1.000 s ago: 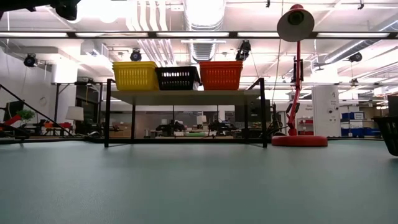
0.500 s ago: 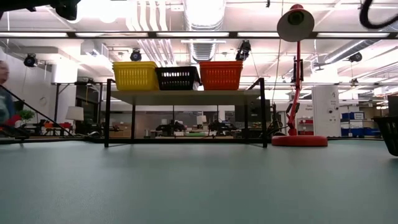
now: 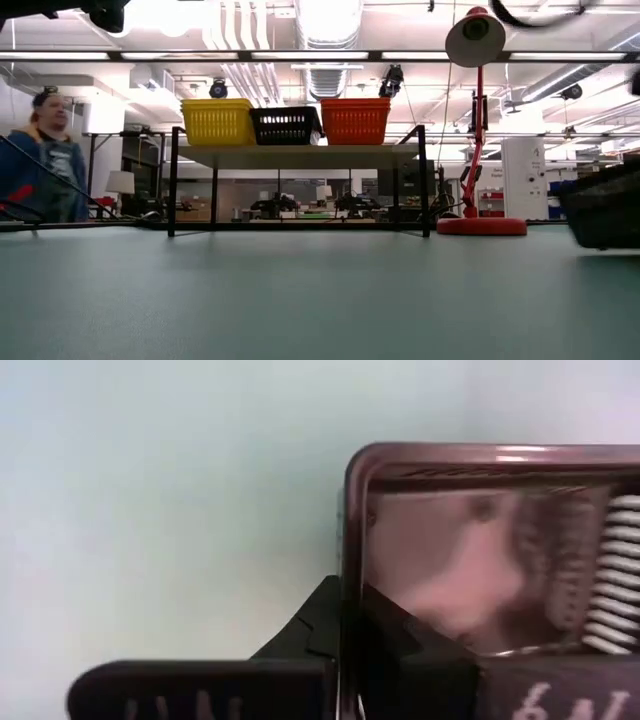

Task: Stack baskets on shelf by color
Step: Stack the black bin on top of the black bin on the shelf

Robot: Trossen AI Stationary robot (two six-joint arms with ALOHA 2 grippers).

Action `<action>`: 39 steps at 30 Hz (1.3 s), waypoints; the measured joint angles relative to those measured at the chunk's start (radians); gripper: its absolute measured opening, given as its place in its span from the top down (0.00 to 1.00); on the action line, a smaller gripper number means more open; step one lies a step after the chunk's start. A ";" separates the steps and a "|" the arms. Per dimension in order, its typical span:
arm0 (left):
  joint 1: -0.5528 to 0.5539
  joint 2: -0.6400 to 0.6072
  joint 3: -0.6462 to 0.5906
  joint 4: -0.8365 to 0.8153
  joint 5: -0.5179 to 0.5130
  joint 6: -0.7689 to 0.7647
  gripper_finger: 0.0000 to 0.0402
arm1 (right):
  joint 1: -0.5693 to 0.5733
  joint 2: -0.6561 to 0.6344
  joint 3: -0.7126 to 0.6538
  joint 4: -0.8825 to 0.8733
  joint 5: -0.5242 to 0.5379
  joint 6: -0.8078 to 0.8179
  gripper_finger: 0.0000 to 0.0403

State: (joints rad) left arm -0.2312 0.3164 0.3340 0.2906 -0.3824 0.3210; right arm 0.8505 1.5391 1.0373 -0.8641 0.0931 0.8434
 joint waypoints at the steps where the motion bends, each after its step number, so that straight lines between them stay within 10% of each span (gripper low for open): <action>1: 0.000 0.000 0.000 0.000 0.000 0.000 0.96 | -0.013 0.000 0.020 -0.001 0.015 -0.018 0.98; 39: 0.000 -0.001 0.000 0.016 0.000 0.034 0.96 | -0.500 0.000 0.583 0.231 0.407 -0.730 0.98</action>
State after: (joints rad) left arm -0.2313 0.3157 0.3336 0.3069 -0.3824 0.3549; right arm 0.3501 1.5391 1.6207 -0.6332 0.5002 0.1134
